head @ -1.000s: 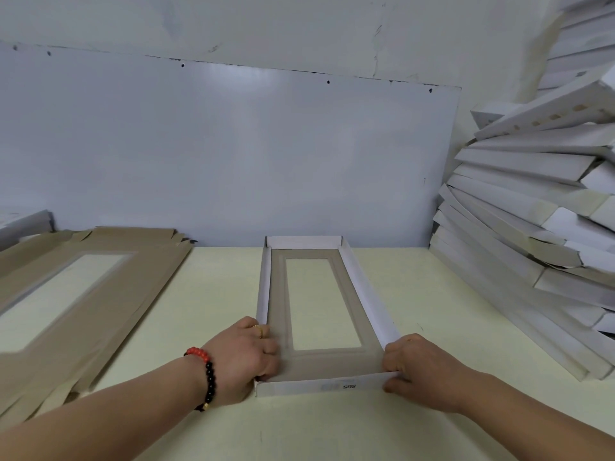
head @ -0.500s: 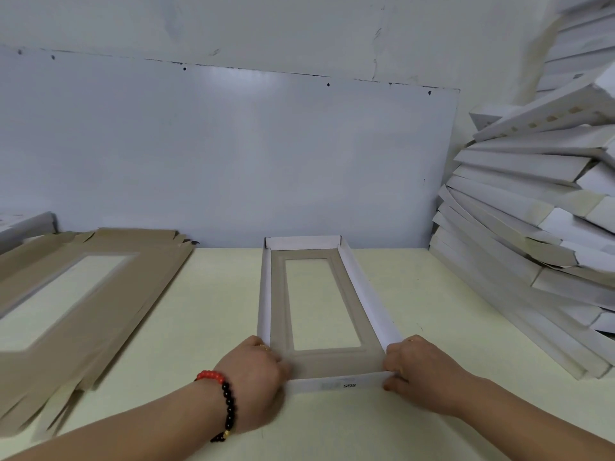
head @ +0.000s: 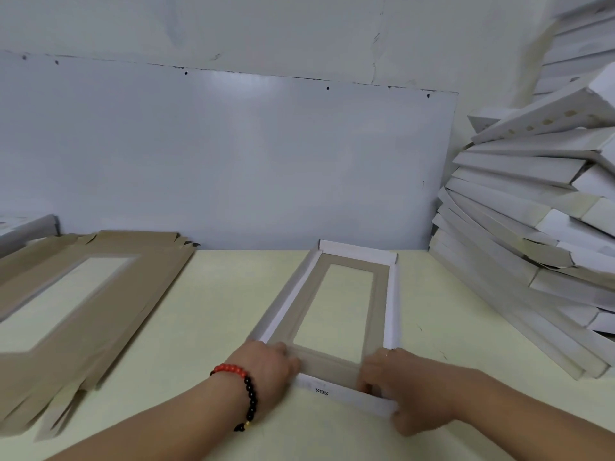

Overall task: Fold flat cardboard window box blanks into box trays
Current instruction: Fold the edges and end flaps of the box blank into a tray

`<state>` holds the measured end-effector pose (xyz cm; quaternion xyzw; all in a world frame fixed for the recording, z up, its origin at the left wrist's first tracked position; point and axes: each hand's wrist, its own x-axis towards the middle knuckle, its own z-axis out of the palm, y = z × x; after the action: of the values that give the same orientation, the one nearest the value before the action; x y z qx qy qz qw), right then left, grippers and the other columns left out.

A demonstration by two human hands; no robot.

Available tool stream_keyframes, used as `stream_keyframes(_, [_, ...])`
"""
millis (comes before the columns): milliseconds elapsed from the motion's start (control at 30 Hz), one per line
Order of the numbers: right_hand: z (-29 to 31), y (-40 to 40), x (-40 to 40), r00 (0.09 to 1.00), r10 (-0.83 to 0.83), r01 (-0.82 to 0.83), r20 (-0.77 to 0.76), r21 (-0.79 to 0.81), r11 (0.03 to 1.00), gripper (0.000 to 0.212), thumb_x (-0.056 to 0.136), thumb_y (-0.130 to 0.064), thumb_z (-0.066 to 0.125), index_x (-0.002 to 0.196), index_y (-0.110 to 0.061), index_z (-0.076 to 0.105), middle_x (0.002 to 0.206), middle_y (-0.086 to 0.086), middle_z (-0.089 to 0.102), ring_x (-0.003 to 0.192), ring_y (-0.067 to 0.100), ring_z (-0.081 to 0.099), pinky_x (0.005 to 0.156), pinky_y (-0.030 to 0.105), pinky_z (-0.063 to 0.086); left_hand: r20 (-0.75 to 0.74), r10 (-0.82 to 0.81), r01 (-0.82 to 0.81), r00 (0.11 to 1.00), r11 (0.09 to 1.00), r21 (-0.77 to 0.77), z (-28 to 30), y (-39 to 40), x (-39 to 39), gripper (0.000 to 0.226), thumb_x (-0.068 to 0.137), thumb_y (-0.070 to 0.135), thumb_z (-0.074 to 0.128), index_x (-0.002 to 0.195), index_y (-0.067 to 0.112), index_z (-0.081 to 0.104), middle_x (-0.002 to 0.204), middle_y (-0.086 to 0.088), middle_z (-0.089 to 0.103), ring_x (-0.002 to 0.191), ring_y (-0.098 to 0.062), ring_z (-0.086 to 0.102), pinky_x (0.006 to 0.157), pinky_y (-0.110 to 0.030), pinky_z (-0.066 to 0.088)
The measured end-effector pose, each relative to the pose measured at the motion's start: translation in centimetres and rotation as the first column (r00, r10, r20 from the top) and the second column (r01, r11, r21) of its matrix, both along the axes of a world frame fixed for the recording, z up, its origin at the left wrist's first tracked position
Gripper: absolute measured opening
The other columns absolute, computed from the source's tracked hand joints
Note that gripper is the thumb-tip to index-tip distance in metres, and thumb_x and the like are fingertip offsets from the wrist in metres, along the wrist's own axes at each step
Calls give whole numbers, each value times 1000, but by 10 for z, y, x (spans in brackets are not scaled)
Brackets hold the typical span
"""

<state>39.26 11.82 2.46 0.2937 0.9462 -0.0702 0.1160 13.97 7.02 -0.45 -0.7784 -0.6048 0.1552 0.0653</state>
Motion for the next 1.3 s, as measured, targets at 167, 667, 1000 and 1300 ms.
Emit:
stream_keyframes(167, [1, 9, -1, 988, 99, -118, 119, 163, 980, 36, 83, -5, 51, 111, -28, 48, 111, -6, 51, 103, 16, 43, 79, 26, 33, 19, 7, -7, 1000, 1000, -22, 2, 0, 2, 34, 89, 8, 40, 120, 18, 48, 113, -10, 49, 76, -31, 48, 66, -35, 33])
stream_keyframes(667, [-11, 24, 0, 958, 251, -277, 135, 223, 935, 14, 84, -14, 51, 94, -23, 46, 95, -1, 54, 98, 20, 43, 80, 32, 37, 17, 40, -40, 999, 998, -44, 4, -1, 5, 39, 89, 7, 41, 126, 18, 45, 116, -10, 48, 71, -28, 42, 65, -37, 36])
stream_keyframes(1000, [-9, 29, 6, 975, 210, -218, 71, 139, 966, 20, 79, -14, 53, 96, -21, 61, 100, -4, 52, 102, 13, 41, 83, 34, 45, 24, 54, -53, 998, 998, -44, 5, -2, 6, 38, 89, 6, 40, 124, 17, 45, 115, -10, 48, 72, -28, 41, 65, -37, 36])
stream_keyframes(1300, [-10, 30, 3, 967, 216, -237, 134, 164, 958, 9, 79, -15, 54, 85, -23, 53, 93, -4, 48, 93, 15, 42, 80, 37, 47, 23, 57, -56, 998, 997, -49, 4, -2, 5, 39, 88, 7, 43, 125, 17, 44, 115, -10, 47, 70, -27, 38, 64, -36, 33])
